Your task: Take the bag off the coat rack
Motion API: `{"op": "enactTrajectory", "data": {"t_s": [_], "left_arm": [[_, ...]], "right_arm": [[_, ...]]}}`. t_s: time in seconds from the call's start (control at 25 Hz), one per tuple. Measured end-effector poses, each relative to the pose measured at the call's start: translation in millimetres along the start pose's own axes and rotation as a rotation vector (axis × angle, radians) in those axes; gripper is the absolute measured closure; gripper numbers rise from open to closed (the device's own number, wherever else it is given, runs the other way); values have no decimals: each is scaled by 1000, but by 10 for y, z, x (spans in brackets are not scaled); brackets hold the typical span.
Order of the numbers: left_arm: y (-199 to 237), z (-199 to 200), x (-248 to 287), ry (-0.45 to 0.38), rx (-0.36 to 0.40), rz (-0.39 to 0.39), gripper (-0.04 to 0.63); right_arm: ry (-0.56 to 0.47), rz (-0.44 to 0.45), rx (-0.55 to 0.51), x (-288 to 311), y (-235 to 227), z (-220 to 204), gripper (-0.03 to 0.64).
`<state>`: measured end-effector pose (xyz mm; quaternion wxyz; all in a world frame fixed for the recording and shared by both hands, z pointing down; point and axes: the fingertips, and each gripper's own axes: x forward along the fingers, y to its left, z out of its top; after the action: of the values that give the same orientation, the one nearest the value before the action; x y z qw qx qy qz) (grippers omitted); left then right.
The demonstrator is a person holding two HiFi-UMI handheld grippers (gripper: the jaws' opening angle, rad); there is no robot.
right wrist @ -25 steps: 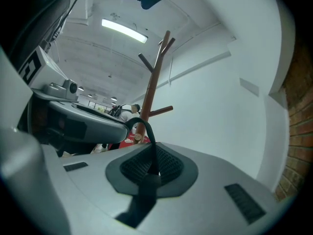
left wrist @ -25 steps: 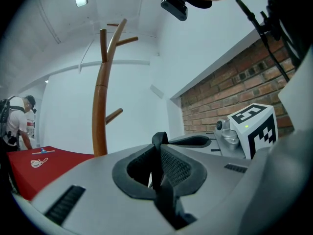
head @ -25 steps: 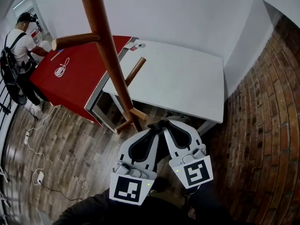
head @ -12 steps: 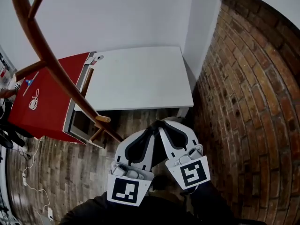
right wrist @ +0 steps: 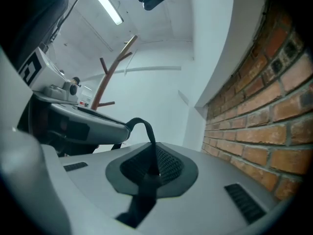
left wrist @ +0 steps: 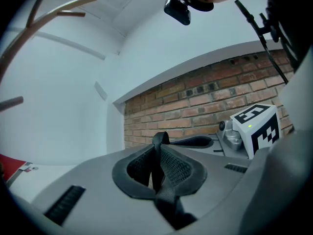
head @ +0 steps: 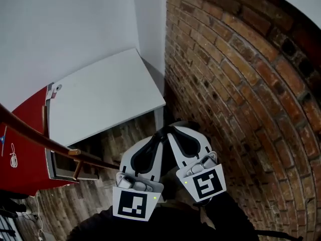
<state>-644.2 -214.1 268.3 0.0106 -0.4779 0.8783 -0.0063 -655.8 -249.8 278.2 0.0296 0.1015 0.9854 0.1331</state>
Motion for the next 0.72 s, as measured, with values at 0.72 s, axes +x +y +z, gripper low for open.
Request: {"op": "enactTrajectory", "data": {"t_s": [0.72], "left_arm": [[-701, -191, 180, 36, -33, -562, 552]], "right_arm": [[147, -573, 44, -801, -340, -220, 592]]}}
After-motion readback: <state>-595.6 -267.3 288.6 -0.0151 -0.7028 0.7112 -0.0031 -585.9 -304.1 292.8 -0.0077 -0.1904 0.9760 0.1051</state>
